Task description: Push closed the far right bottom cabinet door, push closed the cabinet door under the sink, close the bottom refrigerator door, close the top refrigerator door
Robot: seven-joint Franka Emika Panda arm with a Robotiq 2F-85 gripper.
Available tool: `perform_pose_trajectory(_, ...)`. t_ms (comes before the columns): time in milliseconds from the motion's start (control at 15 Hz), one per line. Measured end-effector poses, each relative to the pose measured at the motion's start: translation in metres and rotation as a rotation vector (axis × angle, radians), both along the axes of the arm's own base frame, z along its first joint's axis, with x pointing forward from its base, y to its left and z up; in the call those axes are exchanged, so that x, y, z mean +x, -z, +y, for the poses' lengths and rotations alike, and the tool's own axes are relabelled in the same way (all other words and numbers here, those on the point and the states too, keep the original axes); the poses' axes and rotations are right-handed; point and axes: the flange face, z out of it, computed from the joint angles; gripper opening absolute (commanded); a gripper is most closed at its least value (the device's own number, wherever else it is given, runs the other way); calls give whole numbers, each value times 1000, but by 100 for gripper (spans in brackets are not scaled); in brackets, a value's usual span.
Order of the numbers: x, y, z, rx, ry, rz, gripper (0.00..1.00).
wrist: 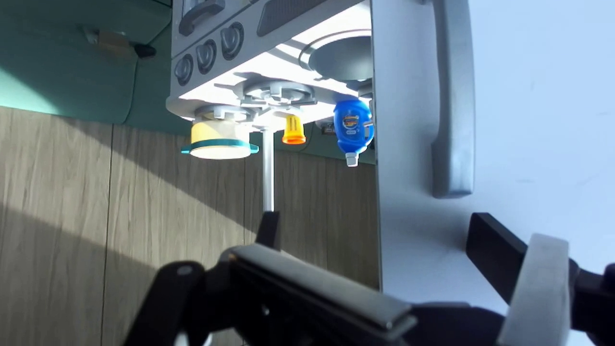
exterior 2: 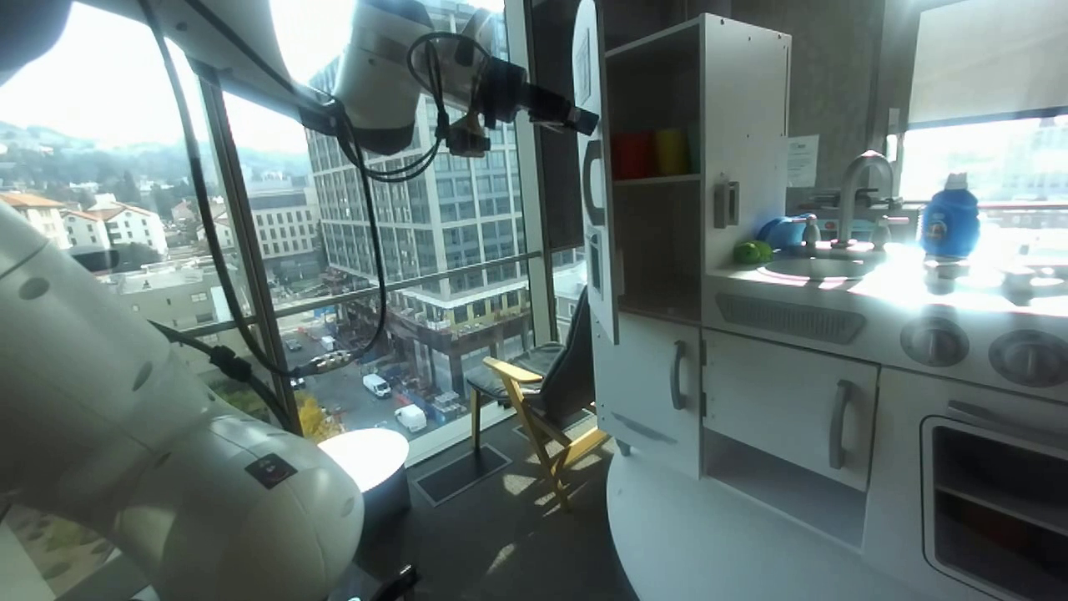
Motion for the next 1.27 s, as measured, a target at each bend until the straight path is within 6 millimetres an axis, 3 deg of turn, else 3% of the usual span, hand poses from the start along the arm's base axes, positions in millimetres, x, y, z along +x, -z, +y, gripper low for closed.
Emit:
perform_pose_trajectory(400, 42, 5, -17, -42, -46, -32, 100)
perform_pose_trajectory(867, 93, 26, -47, -16, -60, -23, 100)
perform_pose_trajectory(1267, 109, 28, -45, 4, -128, -44, 100)
